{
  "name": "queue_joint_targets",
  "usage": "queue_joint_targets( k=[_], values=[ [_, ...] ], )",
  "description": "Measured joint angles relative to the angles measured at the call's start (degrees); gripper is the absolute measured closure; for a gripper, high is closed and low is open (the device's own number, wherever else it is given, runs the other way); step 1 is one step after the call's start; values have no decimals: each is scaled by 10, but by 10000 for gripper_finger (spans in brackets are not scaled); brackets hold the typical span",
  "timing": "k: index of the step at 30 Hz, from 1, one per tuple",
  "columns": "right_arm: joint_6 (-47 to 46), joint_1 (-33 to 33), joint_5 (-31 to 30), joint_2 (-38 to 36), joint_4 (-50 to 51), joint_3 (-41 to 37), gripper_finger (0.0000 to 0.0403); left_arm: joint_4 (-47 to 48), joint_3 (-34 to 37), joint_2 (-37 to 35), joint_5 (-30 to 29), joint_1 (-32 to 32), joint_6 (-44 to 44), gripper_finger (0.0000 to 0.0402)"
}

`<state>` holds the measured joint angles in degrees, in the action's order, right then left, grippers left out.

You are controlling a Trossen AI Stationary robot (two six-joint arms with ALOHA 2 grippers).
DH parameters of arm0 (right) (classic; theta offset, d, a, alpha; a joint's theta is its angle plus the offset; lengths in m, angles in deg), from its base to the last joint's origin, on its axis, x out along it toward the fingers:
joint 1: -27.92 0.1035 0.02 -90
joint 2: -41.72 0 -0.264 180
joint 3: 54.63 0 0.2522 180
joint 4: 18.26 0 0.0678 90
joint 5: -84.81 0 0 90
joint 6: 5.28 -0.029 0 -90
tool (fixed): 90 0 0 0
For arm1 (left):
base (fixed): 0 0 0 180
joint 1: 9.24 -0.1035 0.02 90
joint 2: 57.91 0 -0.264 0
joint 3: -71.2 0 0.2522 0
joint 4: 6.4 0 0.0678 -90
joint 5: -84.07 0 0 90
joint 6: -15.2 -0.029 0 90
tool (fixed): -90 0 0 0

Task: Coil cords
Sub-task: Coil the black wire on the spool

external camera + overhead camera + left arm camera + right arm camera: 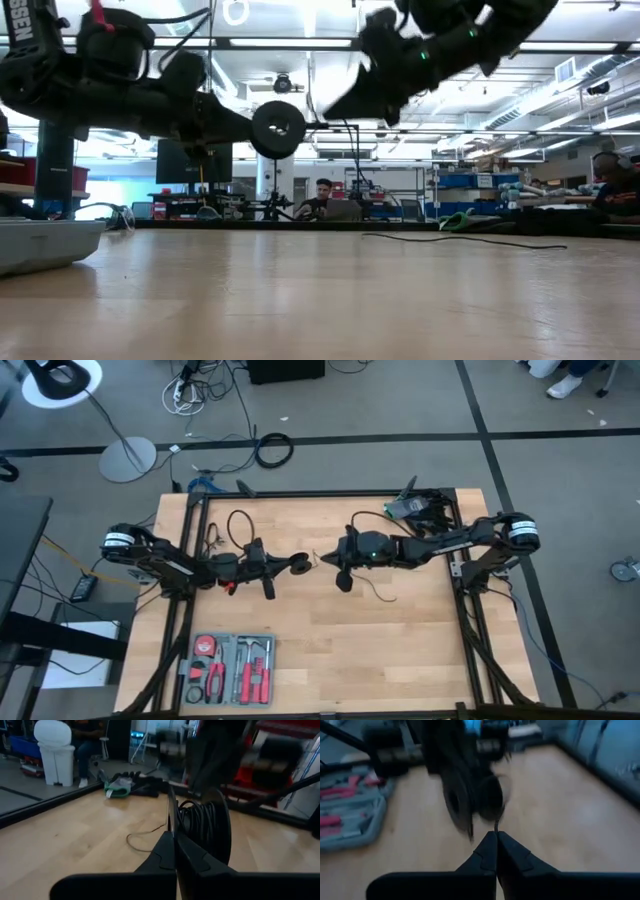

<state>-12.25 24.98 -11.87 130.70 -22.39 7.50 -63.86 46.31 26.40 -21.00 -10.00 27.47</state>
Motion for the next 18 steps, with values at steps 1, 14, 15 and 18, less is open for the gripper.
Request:
queue_joint_targets(
  k=[1, 14, 15, 18],
  values=[
    [7, 0, 0, -2, 1, 9, 401, 18, -8, 0, 1, 0, 0, 401],
    [85, -6, -25, 17, 110, 119, 403, 160, -82, 0, -4, 1, -14, 401],
    [87, -11, -37, 17, 126, 122, 403, 161, -82, 0, -4, 1, -14, 401],
    [88, -24, -48, 16, 147, 128, 403, 159, -82, 0, -2, 1, -14, 401]
  ],
)
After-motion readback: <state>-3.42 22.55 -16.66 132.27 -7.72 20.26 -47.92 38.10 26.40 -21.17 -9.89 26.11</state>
